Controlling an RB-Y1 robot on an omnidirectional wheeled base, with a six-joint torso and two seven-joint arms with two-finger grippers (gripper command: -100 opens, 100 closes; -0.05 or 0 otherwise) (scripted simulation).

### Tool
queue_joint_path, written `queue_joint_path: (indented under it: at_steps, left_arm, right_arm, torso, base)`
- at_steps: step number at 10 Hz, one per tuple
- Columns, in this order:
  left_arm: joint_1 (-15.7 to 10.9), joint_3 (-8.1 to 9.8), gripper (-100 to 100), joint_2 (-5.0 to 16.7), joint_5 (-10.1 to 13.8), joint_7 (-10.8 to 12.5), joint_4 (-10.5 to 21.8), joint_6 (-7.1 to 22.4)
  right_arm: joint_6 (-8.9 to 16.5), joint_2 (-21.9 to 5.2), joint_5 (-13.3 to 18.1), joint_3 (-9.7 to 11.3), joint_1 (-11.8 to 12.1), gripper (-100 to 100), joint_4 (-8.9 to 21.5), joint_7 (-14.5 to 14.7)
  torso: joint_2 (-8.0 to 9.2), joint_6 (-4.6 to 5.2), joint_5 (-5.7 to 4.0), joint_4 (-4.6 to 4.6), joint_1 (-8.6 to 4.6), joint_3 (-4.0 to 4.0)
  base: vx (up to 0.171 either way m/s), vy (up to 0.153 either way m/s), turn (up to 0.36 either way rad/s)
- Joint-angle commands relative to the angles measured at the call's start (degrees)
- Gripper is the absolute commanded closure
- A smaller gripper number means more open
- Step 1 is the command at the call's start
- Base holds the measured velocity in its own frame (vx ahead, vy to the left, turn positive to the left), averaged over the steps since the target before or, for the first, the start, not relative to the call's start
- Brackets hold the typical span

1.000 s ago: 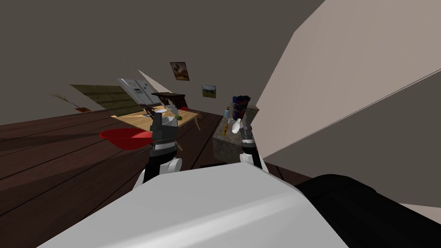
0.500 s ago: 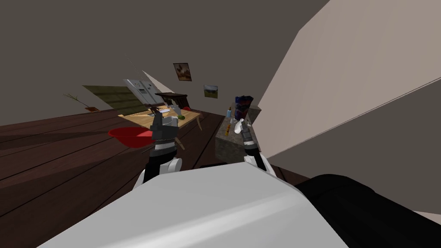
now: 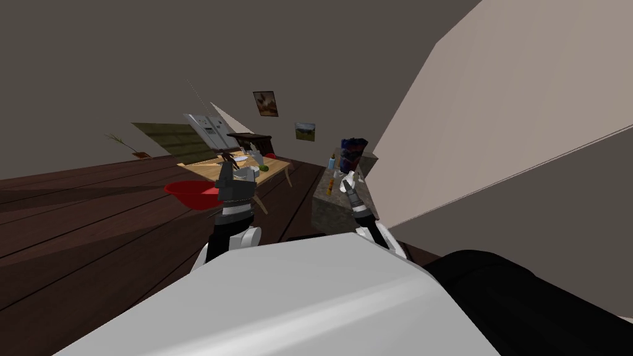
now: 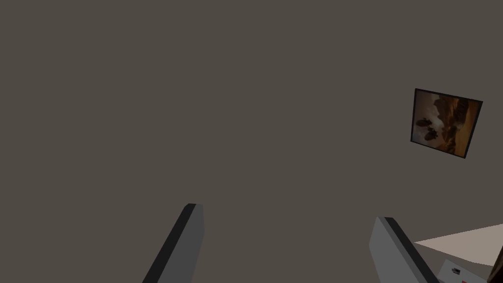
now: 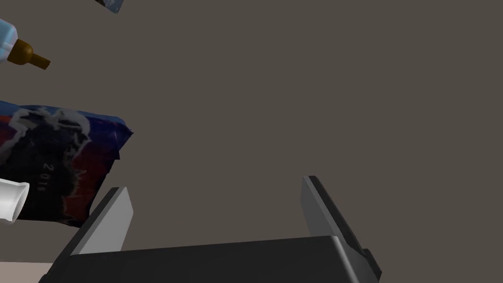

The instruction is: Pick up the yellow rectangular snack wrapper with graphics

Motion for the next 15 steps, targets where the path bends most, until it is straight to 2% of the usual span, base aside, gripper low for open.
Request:
queue_joint_path:
  at_steps: [1, 2, 3, 4, 5, 6, 7, 8, 9, 10, 11, 12, 13, 14, 15]
  left_arm:
    - [0.00, 0.00, 0, 0.00, 0.00, 0.00, 0.00, 0.00]
    - [0.00, 0.00, 0, 0.00, 0.00, 0.00, 0.00, 0.00]
    - [0.00, 0.00, 0, 0.00, 0.00, 0.00, 0.00, 0.00]
    - [0.00, 0.00, 0, 0.00, 0.00, 0.00, 0.00, 0.00]
    - [0.00, 0.00, 0, 0.00, 0.00, 0.00, 0.00, 0.00]
    - [0.00, 0.00, 0, 0.00, 0.00, 0.00, 0.00, 0.00]
    - [0.00, 0.00, 0, 0.00, 0.00, 0.00, 0.00, 0.00]
    - [0.00, 0.00, 0, 0.00, 0.00, 0.00, 0.00, 0.00]
    - [0.00, 0.00, 0, 0.00, 0.00, 0.00, 0.00, 0.00]
    - [0.00, 0.00, 0, 0.00, 0.00, 0.00, 0.00, 0.00]
    - [0.00, 0.00, 0, 0.00, 0.00, 0.00, 0.00, 0.00]
    - [0.00, 0.00, 0, 0.00, 0.00, 0.00, 0.00, 0.00]
    - [0.00, 0.00, 0, 0.00, 0.00, 0.00, 0.00, 0.00]
    - [0.00, 0.00, 0, 0.00, 0.00, 0.00, 0.00, 0.00]
    - [0.00, 0.00, 0, 0.00, 0.00, 0.00, 0.00, 0.00]
  right_arm:
    - [0.15, -2.86, 2.06, -0.53, 1.33, -100, 0.63, 2.11]
    - [0.15, -3.69, 2.06, -0.53, 1.33, -100, 0.63, 2.11]
    - [0.11, -5.78, 3.96, -1.08, 2.51, -100, 1.46, 4.01]
    - [0.11, -6.85, 3.96, -1.08, 2.51, -100, 1.46, 4.01]
    - [0.04, -8.68, 5.97, -1.65, 3.78, -100, 2.32, 6.05]
    - [0.04, -10.11, 5.97, -1.65, 3.78, -100, 2.32, 6.05]
    - [-0.06, -12.17, 8.09, -2.23, 5.13, -100, 3.23, 8.20]
    - [-0.06, -13.43, 8.09, -2.23, 5.13, -100, 3.23, 8.20]
    - [-0.18, -15.37, 10.32, -2.84, 6.56, -100, 4.16, 10.45]
    - [-0.18, -16.79, 10.32, -2.84, 6.56, -100, 4.16, 10.45]
    - [-0.35, -18.85, 12.62, -3.48, 8.06, -100, 5.13, 12.79]
    - [-0.35, -20.17, 12.62, -3.48, 8.06, -100, 5.13, 12.80]
    - [-0.54, -22.13, 15.00, -4.16, 9.60, -100, 6.11, 15.23]
    - [-0.54, -23.54, 15.00, -4.16, 9.60, -100, 6.11, 15.23]
    - [-0.78, -25.15, 17.43, -4.87, 11.19, -100, 7.11, 17.72]
  torso:
    - [0.00, 0.00, 0.00, 0.00, 0.00, 0.00]
    - [0.01, 0.00, 0.01, 0.00, 0.04, 0.00]
    - [0.00, 0.00, 0.00, 0.00, 0.01, 0.00]
    - [0.00, -0.01, 0.00, 0.00, 0.04, 0.00]
    - [-0.01, 0.00, 0.00, 0.00, 0.01, 0.00]
    - [-0.02, 0.00, 0.01, 0.00, 0.04, -0.01]
    - [-0.02, 0.00, 0.01, 0.00, 0.03, -0.01]
    - [-0.04, -0.01, 0.01, -0.01, 0.06, -0.02]
    - [-0.03, 0.00, 0.01, -0.01, 0.03, -0.02]
    - [-0.05, -0.01, 0.01, -0.01, 0.03, -0.02]
    - [-0.05, 0.00, 0.00, -0.01, 0.02, -0.03]
    - [-0.06, -0.01, 0.01, -0.01, 0.05, -0.04]
    - [-0.06, 0.01, 0.01, -0.01, 0.05, -0.04]
    - [-0.10, 0.00, 0.01, -0.02, 0.09, -0.05]
    - [-0.07, 0.00, 0.02, -0.02, 0.06, -0.04]
  base:
    - [0.006, 0.060, 0.053]
    - [0.007, 0.048, 0.027]
    - [0.009, 0.058, 0.056]
    - [0.011, 0.048, 0.035]
    - [0.014, 0.062, 0.072]
    - [0.012, 0.055, 0.032]
    - [0.021, 0.065, 0.068]
    - [0.014, 0.054, 0.029]
    - [0.022, 0.058, 0.069]
    - [0.020, 0.050, 0.028]
    - [0.025, 0.063, 0.075]
    - [0.027, 0.058, 0.022]
    - [0.038, 0.071, 0.054]
    - [0.026, 0.061, 0.026]
    - [0.032, 0.068, 0.064]
